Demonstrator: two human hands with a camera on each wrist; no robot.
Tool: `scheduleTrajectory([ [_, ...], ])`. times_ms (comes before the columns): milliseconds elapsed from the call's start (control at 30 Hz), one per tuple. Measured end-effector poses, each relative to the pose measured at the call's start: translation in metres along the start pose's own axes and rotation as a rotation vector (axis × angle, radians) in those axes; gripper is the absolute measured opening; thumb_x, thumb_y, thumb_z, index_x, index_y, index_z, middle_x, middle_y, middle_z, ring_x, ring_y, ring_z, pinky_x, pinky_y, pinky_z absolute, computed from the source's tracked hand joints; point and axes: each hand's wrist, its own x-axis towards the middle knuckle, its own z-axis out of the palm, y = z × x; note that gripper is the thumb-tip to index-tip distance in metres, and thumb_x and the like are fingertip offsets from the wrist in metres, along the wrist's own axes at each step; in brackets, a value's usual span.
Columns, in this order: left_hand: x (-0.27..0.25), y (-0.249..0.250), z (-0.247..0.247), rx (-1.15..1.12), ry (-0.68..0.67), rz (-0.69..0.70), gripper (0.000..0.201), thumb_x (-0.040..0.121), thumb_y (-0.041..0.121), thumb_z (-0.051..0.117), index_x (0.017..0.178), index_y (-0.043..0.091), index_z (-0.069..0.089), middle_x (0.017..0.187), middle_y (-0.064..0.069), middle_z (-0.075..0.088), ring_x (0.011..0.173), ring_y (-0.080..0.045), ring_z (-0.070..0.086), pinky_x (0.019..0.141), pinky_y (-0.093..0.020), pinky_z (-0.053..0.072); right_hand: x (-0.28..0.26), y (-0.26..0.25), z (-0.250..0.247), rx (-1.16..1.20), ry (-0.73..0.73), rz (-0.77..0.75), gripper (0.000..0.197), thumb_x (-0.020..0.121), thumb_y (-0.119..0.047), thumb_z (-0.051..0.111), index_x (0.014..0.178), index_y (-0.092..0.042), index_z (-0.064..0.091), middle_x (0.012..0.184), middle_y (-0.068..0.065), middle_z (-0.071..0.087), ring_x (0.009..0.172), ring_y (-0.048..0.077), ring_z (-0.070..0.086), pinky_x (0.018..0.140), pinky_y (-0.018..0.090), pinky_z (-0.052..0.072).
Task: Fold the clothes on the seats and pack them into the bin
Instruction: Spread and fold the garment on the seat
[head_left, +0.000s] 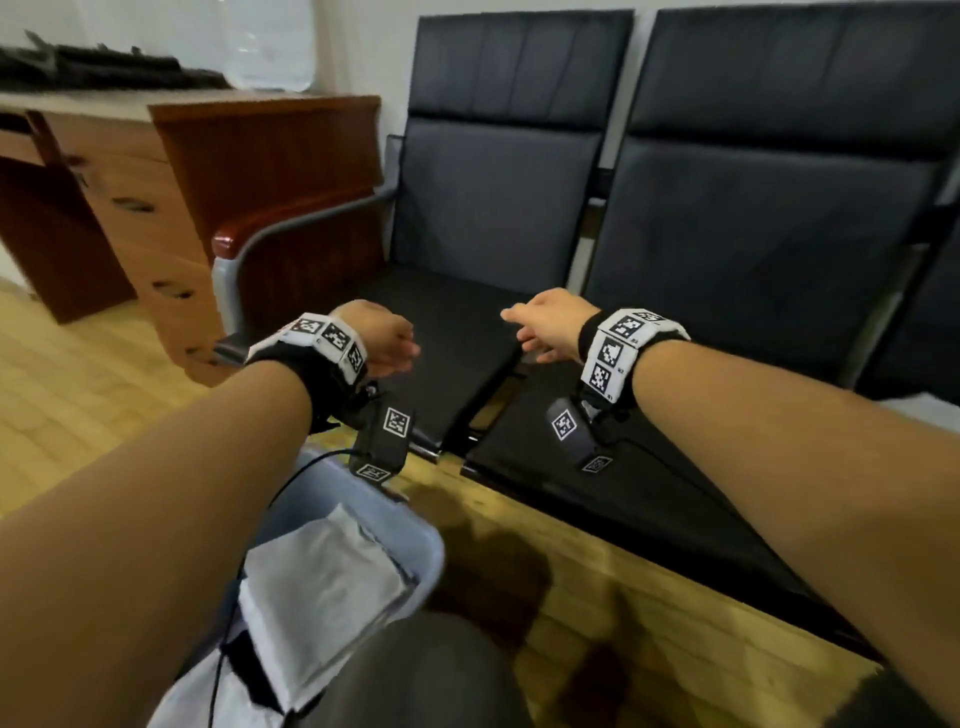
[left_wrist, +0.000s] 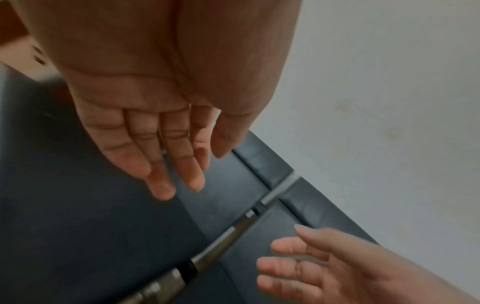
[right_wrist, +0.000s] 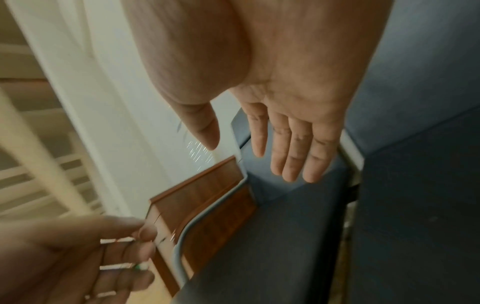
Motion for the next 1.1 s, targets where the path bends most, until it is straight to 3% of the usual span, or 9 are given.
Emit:
scheduleTrajectory([
  [133,0.013,0.049,0.095,0.115,-0.097,0.113,0.023,0.099,0.016,0.042,0.08,0.012,0.053,0.072,-0.005,0.062,0.057,-0.018,0.061,0.061,-0.023,0.041,-0.022,0.035,-0.094,0.04,0.171,0.078,0.032,0.094,-0.036,0.059,0.111,-0.01,0.056,0.11,0.011,0.063,0.103,0.024,0.063,0.095,0.042,0.052],
  [233,0.021,0.076,0.165,0.17,-0.194,0.17,0.02,0.098,0.018,0.046,0.08,0.013,0.054,0.058,0.0,0.066,0.043,-0.012,0.061,0.059,-0.023,0.043,-0.04,0.066,-0.158,0.029,0.288,0.132,0.043,0.094,-0.037,0.059,0.125,-0.008,0.054,0.115,0.01,0.063,0.107,0.023,0.062,0.095,0.042,0.052],
  [367,0.024,0.104,0.256,0.229,-0.329,0.244,0.017,0.097,0.019,0.05,0.082,0.015,0.056,0.062,0.001,0.068,0.06,-0.016,0.063,0.062,-0.025,0.047,-0.062,0.119,-0.229,0.032,0.433,0.22,0.045,0.095,-0.036,0.058,0.128,-0.007,0.054,0.115,0.011,0.063,0.106,0.023,0.063,0.094,0.041,0.053],
  [533,0.019,0.116,0.355,0.312,-0.488,0.279,0.015,0.097,0.016,0.048,0.084,0.013,0.054,0.073,-0.002,0.065,0.064,-0.018,0.062,0.059,-0.025,0.045,-0.09,0.193,-0.29,-0.054,0.545,0.33,0.033,0.094,-0.035,0.059,0.113,-0.008,0.058,0.111,0.014,0.066,0.102,0.024,0.066,0.091,0.043,0.056],
  [733,0.026,0.105,0.466,0.422,-0.62,0.249,0.012,0.097,0.02,0.05,0.088,0.013,0.056,0.076,-0.001,0.063,0.064,-0.015,0.06,0.058,-0.024,0.045,-0.103,0.279,-0.334,-0.351,0.537,0.5,0.042,0.09,-0.03,0.063,0.108,0.008,0.066,0.082,0.013,0.058,0.077,0.026,0.058,0.077,0.043,0.055],
  [800,0.031,0.096,0.499,0.463,-0.646,0.251,0.014,0.096,0.022,0.053,0.085,0.014,0.058,0.077,0.0,0.063,0.066,-0.016,0.061,0.059,-0.024,0.046,-0.102,0.302,-0.345,-0.417,0.511,0.558,0.044,0.089,-0.03,0.066,0.107,0.01,0.066,0.081,0.013,0.057,0.074,0.027,0.056,0.075,0.041,0.053],
  [867,0.033,0.086,0.527,0.512,-0.657,0.278,0.015,0.093,0.023,0.057,0.082,0.014,0.059,0.08,-0.002,0.062,0.074,-0.019,0.062,0.061,-0.025,0.049,-0.098,0.322,-0.355,-0.493,0.502,0.587,0.041,0.087,-0.029,0.068,0.109,0.006,0.066,0.09,0.014,0.064,0.081,0.028,0.061,0.082,0.041,0.054],
  [967,0.035,0.071,0.563,0.569,-0.662,0.297,0.02,0.087,0.022,0.066,0.097,0.005,0.065,0.095,-0.012,0.066,0.09,-0.026,0.068,0.074,-0.035,0.057,-0.092,0.352,-0.367,-0.587,0.497,0.635,0.042,0.086,-0.027,0.068,0.121,-0.005,0.059,0.121,0.016,0.059,0.107,0.031,0.059,0.091,0.038,0.052],
  [1100,0.038,0.059,0.594,0.697,-0.663,0.363,0.039,0.078,0.031,0.076,0.103,0.002,0.068,0.104,-0.017,0.068,0.095,-0.03,0.068,0.082,-0.039,0.058,-0.087,0.381,-0.372,-0.657,0.416,0.703,0.034,0.087,-0.023,0.069,0.111,-0.001,0.062,0.107,0.015,0.062,0.106,0.033,0.062,0.077,0.032,0.047],
])
